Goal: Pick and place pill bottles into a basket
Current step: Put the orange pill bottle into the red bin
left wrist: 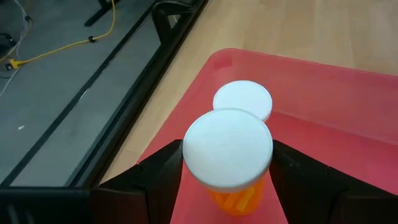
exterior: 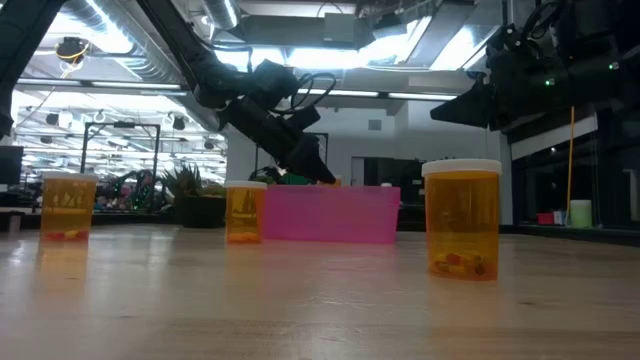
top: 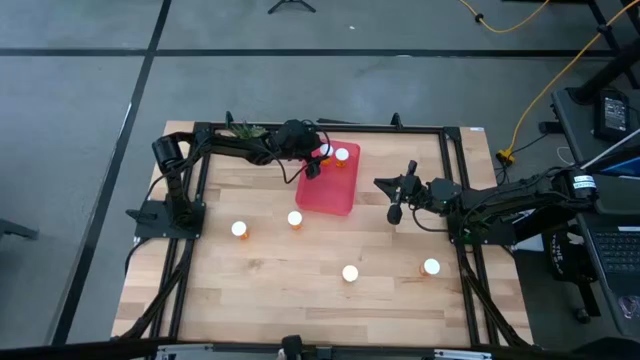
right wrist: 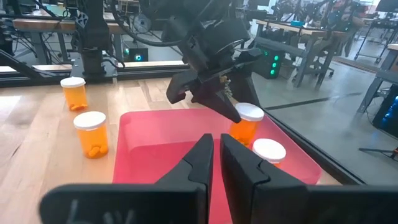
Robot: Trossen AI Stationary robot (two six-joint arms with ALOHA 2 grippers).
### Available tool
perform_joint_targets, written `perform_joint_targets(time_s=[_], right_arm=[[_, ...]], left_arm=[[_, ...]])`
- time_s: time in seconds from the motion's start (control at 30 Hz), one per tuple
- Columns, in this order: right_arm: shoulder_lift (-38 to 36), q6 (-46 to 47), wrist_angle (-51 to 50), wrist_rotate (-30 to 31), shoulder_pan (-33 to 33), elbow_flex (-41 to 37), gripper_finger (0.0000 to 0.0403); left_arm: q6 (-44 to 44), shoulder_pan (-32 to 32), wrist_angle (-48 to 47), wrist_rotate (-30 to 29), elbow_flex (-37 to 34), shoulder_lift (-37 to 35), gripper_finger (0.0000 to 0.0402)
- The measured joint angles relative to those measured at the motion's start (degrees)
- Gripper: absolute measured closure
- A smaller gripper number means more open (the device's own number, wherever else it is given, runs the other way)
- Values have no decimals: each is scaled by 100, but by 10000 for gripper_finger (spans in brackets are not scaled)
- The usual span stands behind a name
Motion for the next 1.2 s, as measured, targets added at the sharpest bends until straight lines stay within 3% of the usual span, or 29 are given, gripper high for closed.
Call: perform_joint_targets(time_s=[1.2], right_arm=[[0,-24,2,0,-2,0,368]], left_arm=[[144,-90,386,-608,0,520,178]])
